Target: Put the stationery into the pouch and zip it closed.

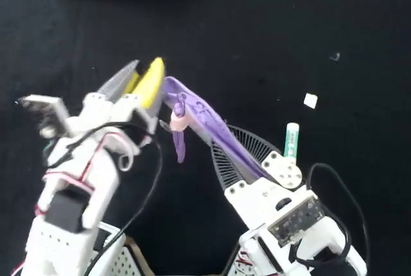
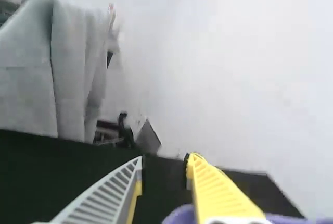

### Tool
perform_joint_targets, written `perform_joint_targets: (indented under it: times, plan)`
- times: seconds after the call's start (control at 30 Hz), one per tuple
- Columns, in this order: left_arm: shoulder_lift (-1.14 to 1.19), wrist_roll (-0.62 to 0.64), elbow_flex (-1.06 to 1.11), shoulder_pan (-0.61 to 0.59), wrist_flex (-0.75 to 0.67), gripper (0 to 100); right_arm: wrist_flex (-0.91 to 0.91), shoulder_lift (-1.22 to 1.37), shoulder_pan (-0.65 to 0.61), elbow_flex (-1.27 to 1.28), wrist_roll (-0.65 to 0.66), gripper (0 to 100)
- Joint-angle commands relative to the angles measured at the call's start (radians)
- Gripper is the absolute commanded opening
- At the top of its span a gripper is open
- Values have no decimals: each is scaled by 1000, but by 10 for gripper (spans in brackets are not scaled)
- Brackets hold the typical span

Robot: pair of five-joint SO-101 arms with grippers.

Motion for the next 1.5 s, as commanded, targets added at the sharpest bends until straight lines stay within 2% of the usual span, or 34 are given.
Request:
perform_joint_targets:
  times: [0.0,0.13,0.27,0.43,0.67,0.83,1.0,1.27,1.37,1.47]
  plan:
    - [-52,63,-24,-136,-25,152,-26,-117,-3,-42,28,11]
    - [11,66,-24,-219,-21,152,-49,-116,20,-21,32,11]
    - [133,57,-104,-232,43,152,-58,-97,61,-30,34,11]
    - [298,-183,-239,-228,118,149,-71,-87,258,-70,28,11]
    - [508,-353,-315,-226,109,152,-58,-87,381,-113,28,11]
    - [746,-629,-410,-147,83,152,-14,-87,489,-177,26,11]
    - [964,-899,-463,-56,94,149,0,-87,543,-183,26,11]
    - [1079,-1293,-496,113,351,148,14,-87,552,-182,-2,11]
    - [1112,-1432,-493,159,381,148,18,-87,552,-176,-2,11]
    - [1178,-1496,-507,194,377,148,21,-87,552,-142,-2,11]
